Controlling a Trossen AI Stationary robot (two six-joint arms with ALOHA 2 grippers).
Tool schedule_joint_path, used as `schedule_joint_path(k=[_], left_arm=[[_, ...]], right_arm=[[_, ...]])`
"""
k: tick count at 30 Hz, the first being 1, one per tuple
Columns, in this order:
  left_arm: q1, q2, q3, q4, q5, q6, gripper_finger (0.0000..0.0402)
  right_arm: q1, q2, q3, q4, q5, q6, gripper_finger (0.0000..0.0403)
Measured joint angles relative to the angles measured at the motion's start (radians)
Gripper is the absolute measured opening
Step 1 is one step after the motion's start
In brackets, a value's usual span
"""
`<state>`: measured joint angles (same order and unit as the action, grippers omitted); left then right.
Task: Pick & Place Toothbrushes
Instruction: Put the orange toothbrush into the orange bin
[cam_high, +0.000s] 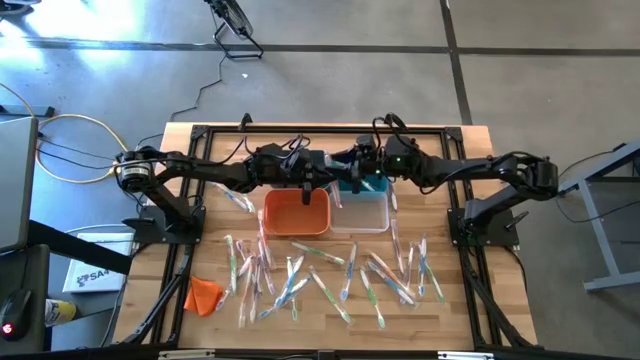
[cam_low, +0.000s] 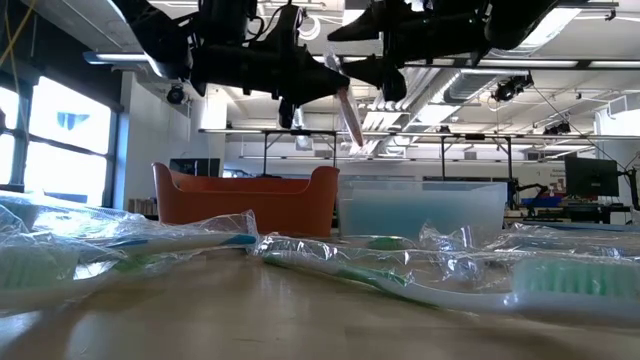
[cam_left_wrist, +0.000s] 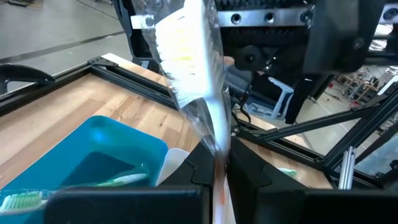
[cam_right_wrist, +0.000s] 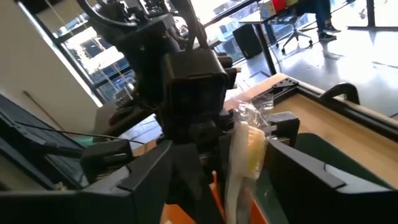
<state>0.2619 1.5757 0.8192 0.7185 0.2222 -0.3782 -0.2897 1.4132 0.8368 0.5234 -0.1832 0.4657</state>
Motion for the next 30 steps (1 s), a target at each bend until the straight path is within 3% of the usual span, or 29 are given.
schedule_joint_path(k=[12,20,23,30], left_arm=[[0.0,0.0,0.0,0.003,0.006,-0.017,0.0014],[0.001,-0.013,-0.001,-0.004,0.007,-0.019,0.0014],[0.006,-0.066,-0.001,-0.065,0.01,-0.008,0.0014],[0.006,-0.276,-0.001,-0.418,0.03,0.005,0.0014]], right_arm=[[-0.088,-0.165,0.002,-0.211,-0.125,-0.024,0.0244],[-0.1,-0.18,0.001,-0.253,-0.272,-0.02,0.0243],[-0.099,-0.185,0.001,-0.256,-0.315,-0.019,0.0243],[-0.106,-0.19,0.001,-0.263,-0.347,0.01,0.0243]])
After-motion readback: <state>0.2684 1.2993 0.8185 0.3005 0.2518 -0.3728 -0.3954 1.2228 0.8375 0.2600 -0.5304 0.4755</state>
